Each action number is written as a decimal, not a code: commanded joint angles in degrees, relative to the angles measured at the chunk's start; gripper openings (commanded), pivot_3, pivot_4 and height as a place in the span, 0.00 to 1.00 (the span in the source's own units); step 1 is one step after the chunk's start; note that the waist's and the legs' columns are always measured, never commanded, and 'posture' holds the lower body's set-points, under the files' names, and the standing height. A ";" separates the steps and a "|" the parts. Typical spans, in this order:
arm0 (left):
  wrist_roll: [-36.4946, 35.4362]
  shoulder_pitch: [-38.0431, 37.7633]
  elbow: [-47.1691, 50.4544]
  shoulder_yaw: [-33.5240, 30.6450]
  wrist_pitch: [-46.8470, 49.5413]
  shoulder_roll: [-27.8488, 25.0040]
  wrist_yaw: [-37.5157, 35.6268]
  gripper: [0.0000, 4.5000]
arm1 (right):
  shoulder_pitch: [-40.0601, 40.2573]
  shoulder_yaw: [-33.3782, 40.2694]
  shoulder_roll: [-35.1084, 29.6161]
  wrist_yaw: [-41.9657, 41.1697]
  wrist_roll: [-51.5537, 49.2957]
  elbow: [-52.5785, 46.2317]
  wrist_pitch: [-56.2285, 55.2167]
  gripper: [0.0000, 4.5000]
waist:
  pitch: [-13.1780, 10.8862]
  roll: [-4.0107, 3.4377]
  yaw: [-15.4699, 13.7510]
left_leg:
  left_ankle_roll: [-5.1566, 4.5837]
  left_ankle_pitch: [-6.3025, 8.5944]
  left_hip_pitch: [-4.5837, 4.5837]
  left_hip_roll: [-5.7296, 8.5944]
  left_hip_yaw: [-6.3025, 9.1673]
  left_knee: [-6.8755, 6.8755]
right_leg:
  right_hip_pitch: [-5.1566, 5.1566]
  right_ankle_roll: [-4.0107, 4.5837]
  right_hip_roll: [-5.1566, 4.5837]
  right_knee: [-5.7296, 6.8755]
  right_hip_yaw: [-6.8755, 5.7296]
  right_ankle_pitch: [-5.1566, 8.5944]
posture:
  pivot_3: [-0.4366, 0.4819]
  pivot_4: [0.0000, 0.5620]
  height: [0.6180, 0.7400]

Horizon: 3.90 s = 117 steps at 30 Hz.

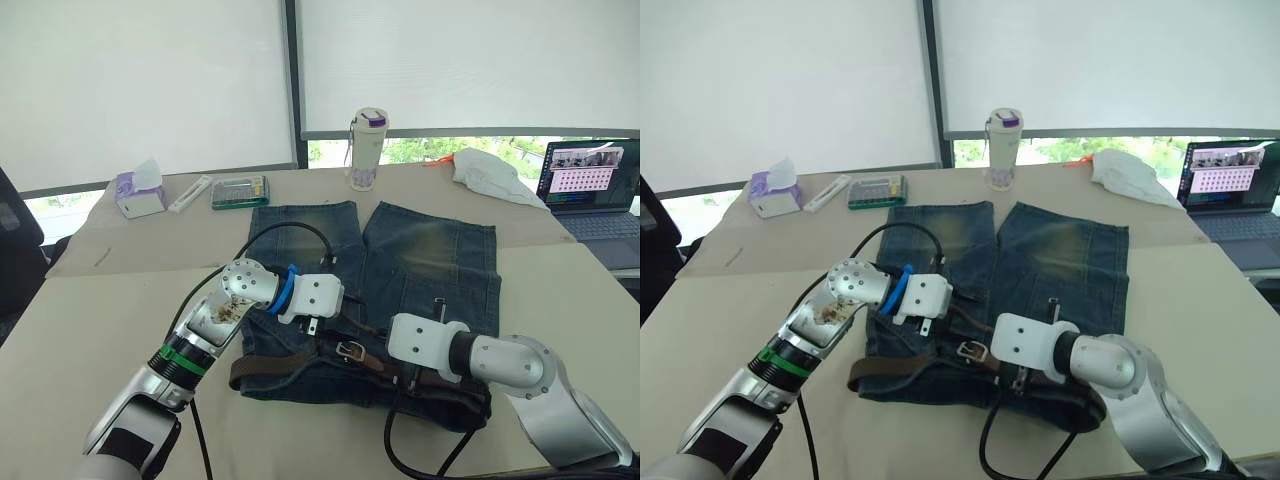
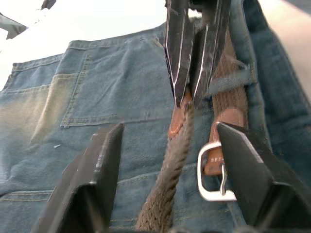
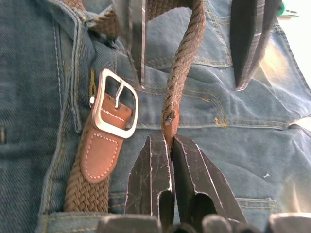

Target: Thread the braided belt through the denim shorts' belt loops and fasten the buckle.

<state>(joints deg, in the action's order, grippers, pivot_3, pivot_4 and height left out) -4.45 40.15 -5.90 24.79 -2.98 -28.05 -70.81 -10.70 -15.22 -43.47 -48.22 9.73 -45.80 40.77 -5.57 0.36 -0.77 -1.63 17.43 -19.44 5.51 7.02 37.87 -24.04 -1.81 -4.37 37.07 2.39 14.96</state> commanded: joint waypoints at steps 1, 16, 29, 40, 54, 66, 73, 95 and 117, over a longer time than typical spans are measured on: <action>0.78 -0.30 -1.71 -0.82 -3.83 -0.28 -0.33 0.36 | -0.74 1.10 0.62 0.29 -2.10 -2.98 1.98 0.00 | 0.00 0.00 -0.03 | 0.00 0.00 0.00 0.00 0.01 0.00 | 0.00 0.00 0.00 0.01 -0.01 0.00 | 0.48 0.27 1.00; 2.72 -3.23 -6.80 -5.01 -9.01 -3.21 3.36 0.00 | 7.13 3.22 2.44 4.12 -9.91 -6.27 9.26 0.46 | 0.01 0.00 -0.06 | 0.00 0.00 0.01 -0.01 0.05 0.00 | 0.01 0.00 0.00 0.00 -0.05 0.00 | 0.48 0.27 1.00; 2.29 -6.63 -0.65 -5.21 -5.69 -4.13 3.28 0.00 | 5.33 -2.81 -0.18 7.71 -7.22 1.63 6.50 0.46 | 0.01 -0.02 0.07 | 0.01 0.01 0.03 0.01 0.05 -0.02 | 0.00 0.00 -0.02 0.00 -0.03 0.00 | 0.48 0.27 1.00; -1.52 -12.38 4.87 -11.21 -6.90 -6.99 5.29 0.00 | 7.29 2.99 3.83 10.98 -10.82 -0.56 10.53 0.02 | 0.01 -0.02 0.12 | 0.02 0.01 0.06 -0.02 0.06 -0.04 | -0.02 0.00 -0.03 -0.02 -0.01 0.00 | 0.48 0.27 1.00; 3.84 -18.47 6.12 -10.97 -11.10 -4.77 13.62 0.00 | 8.33 8.67 8.72 13.59 -18.10 -4.20 15.09 0.02 | 0.02 -0.04 0.03 | 0.05 0.04 0.08 -0.02 0.08 -0.06 | 0.00 0.00 -0.04 -0.11 -0.01 0.00 | 0.48 0.27 1.00; -0.53 -21.26 8.80 -10.54 -11.25 -8.28 7.81 0.00 | 6.75 10.86 9.20 16.84 -21.44 -2.40 18.66 0.02 | 0.04 -0.07 0.00 | 0.06 0.05 0.10 -0.06 0.08 -0.11 | 0.00 0.00 -0.05 -0.26 -0.02 0.00 | 0.48 0.27 1.00; 4.93 -20.61 9.04 -7.76 -10.10 -5.31 12.41 0.00 | 5.65 9.69 9.38 17.57 -23.45 -3.56 19.72 0.02 | 0.04 -0.07 0.02 | 0.04 0.06 0.10 -0.05 0.08 -0.11 | 0.01 0.00 -0.05 -0.29 0.00 0.00 | 0.48 0.27 1.00; 2.89 -22.54 10.70 -12.42 -1.75 -1.20 20.01 0.00 | 7.10 9.51 8.88 20.88 -25.66 -4.60 19.87 0.02 | 0.04 -0.07 0.02 | 0.04 0.07 0.10 -0.06 0.08 -0.12 | 0.00 0.00 -0.05 -0.28 -0.01 0.00 | 0.48 0.27 1.00; 0.93 -16.78 1.42 -13.11 -7.81 -3.33 15.58 0.00 | 8.39 7.37 5.70 20.87 -24.31 -3.26 14.00 0.02 | 0.04 -0.06 0.08 | 0.04 0.07 0.11 -0.07 0.06 -0.12 | 0.00 0.00 -0.04 -0.30 0.00 0.00 | 0.48 0.27 1.00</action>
<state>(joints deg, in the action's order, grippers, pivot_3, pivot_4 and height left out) -2.36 22.53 -4.28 13.44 -9.21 -30.45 -54.67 -2.18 -9.42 -37.76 -27.42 -14.34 -48.08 56.57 -5.54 0.30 -0.69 -1.59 17.50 -19.33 5.44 7.09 37.75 -24.05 -1.81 -4.42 36.77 2.38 14.96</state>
